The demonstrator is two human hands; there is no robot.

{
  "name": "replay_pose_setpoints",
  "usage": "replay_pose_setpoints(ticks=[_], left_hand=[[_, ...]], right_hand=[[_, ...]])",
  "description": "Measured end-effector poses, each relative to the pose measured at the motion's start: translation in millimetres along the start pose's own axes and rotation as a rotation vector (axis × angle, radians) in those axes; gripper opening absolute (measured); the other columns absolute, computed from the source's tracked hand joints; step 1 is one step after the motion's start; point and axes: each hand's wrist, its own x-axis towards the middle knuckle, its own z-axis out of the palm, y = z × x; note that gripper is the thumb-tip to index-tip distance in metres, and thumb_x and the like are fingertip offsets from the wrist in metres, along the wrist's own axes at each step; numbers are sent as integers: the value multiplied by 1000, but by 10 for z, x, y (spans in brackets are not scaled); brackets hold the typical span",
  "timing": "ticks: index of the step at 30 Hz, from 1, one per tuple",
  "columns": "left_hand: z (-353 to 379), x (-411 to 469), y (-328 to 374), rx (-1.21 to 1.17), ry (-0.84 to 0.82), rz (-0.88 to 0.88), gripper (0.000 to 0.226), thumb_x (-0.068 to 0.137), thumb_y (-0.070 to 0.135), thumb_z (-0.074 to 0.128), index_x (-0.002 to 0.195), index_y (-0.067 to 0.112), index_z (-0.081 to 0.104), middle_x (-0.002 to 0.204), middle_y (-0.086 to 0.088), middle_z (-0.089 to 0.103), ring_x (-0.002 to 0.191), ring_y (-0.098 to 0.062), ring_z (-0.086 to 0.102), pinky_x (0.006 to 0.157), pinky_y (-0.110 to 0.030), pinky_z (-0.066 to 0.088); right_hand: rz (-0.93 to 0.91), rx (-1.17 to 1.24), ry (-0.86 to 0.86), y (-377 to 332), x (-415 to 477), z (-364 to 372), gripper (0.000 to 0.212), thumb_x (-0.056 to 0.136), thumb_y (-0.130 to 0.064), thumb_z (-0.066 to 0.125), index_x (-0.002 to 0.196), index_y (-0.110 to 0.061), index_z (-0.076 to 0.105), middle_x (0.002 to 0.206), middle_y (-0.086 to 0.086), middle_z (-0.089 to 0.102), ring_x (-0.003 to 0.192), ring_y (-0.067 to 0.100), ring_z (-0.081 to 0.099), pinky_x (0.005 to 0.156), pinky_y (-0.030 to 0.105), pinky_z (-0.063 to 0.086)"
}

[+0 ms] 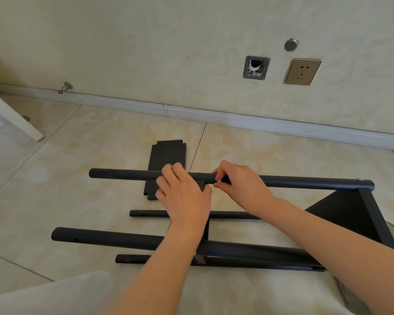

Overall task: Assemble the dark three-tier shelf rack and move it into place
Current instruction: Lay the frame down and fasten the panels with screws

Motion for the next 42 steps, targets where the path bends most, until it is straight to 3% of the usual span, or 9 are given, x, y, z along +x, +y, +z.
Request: replay_pose_setpoints(ticks=[5, 8, 11, 15, 26, 31, 35, 38, 42], left_hand=[[-2, -52, -6, -350, -186, -282, 69, 85, 44, 76, 124, 13, 28, 112, -7, 52, 86, -21, 60, 70, -31, 56], [23, -46, -24, -368, -245, -269, 43, 92, 42, 68, 106, 12, 40, 80, -1, 58, 60, -11, 57, 52, -23, 48], [45, -71, -1, -271, -317, -185, 33, 101, 43, 54, 87, 12, 55, 75, -2, 59, 56, -10, 54, 52, -22, 44], [59, -62, 35, -174, -335, -126, 30, 105, 40, 47, 98, 13, 56, 89, -7, 63, 70, -16, 63, 63, -27, 53], [66, -36, -51, -130, -261, -101, 39, 104, 35, 51, 68, 21, 43, 64, 2, 53, 52, -10, 52, 46, -22, 36], [121, 40, -113, -330, -380, -94, 32, 103, 39, 52, 77, 20, 46, 71, 1, 55, 55, -9, 51, 49, -20, 35], [90, 34, -276, -422, -581, -16, 25, 101, 49, 49, 112, 27, 50, 85, 14, 55, 73, -2, 52, 57, -14, 31], [-35, 16, -373, -400, -686, 82, 45, 102, 52, 46, 140, 29, 42, 92, 19, 54, 80, 1, 52, 63, -13, 33], [-326, 26, -450, -258, -850, 214, 76, 98, 61, 47, 159, 25, 20, 155, 5, 42, 138, -18, 45, 109, -32, 36]], right_hand=[[4, -15, 2, -26, -39, 28, 16, 96, -25, 62, 93, -25, 46, 111, -2, 68, 95, 17, 63, 84, 36, 54], [6, -16, 8, -33, -47, 35, 17, 96, -26, 62, 92, -26, 45, 110, -3, 69, 94, 16, 64, 83, 34, 54], [9, -11, 4, -46, -61, 32, 18, 96, -26, 62, 92, -26, 44, 110, -3, 69, 94, 16, 64, 84, 33, 54], [13, -15, -4, -56, -80, 19, 17, 97, -26, 60, 93, -24, 44, 112, -1, 68, 96, 18, 64, 85, 34, 53], [-13, -50, -17, -77, -117, 16, 17, 99, -27, 58, 95, -23, 42, 115, 1, 67, 96, 19, 62, 86, 34, 53], [-10, -20, 17, -45, -94, 37, 15, 97, -25, 61, 96, -21, 46, 114, 2, 68, 96, 19, 64, 87, 34, 53], [10, 40, 51, -11, -83, 50, 19, 95, -21, 64, 91, -23, 46, 113, 1, 70, 96, 19, 65, 88, 34, 54], [17, 43, 39, 21, -100, 67, 15, 92, -24, 68, 93, -21, 54, 111, -1, 70, 96, 18, 64, 91, 35, 53], [16, 125, 9, 40, -126, 15, 16, 87, -26, 74, 90, -21, 60, 122, -3, 68, 106, 19, 65, 98, 38, 50]])
